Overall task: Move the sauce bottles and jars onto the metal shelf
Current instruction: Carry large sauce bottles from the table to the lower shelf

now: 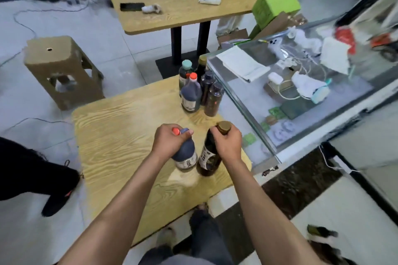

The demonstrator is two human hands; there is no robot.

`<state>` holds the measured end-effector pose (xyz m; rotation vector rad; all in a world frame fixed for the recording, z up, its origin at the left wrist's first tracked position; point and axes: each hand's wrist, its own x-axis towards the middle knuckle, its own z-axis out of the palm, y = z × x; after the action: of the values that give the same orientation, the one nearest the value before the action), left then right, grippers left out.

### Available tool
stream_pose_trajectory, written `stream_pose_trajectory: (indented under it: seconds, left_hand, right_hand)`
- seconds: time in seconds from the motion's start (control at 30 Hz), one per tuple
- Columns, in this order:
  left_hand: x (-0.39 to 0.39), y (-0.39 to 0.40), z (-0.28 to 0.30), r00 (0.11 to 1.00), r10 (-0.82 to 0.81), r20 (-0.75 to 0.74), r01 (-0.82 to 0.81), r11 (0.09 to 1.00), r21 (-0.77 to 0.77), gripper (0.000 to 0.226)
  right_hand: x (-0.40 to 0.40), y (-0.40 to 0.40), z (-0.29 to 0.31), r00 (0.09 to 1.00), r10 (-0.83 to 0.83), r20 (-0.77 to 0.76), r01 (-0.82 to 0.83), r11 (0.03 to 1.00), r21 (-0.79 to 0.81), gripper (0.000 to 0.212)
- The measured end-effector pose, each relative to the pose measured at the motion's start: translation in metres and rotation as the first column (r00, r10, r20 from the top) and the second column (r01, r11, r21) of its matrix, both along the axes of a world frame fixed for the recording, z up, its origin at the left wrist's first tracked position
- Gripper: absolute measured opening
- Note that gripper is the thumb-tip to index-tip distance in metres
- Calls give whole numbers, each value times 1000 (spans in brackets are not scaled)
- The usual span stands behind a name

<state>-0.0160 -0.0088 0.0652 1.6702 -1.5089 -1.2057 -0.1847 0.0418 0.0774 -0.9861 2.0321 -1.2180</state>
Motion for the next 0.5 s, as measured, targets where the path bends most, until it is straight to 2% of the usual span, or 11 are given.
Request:
stream_pose_trajectory:
  seconds: [0.13, 0.23, 0.33, 0.5]
  left_hand:
    - [-9, 26, 14, 985, -156, -72, 159, 987, 37, 48]
    - [-36, 52, 44, 943, -308, -128, 316, 948, 43, 57]
    - [-75, 84, 85, 880, -452, -147, 457, 890, -4, 44]
    - [-153, 156, 153, 775, -625, -92, 613, 779, -130, 41]
  right_hand:
    - [-4, 66, 15, 984, -159, 76, 161, 987, -28, 20]
    - [-20, 115, 41, 980, -194, 41, 196, 979, -52, 19]
    - [-44, 161, 73, 969, -242, 48, 246, 962, -117, 9]
    - [-102, 246, 128, 908, -408, 90, 418, 885, -206, 12]
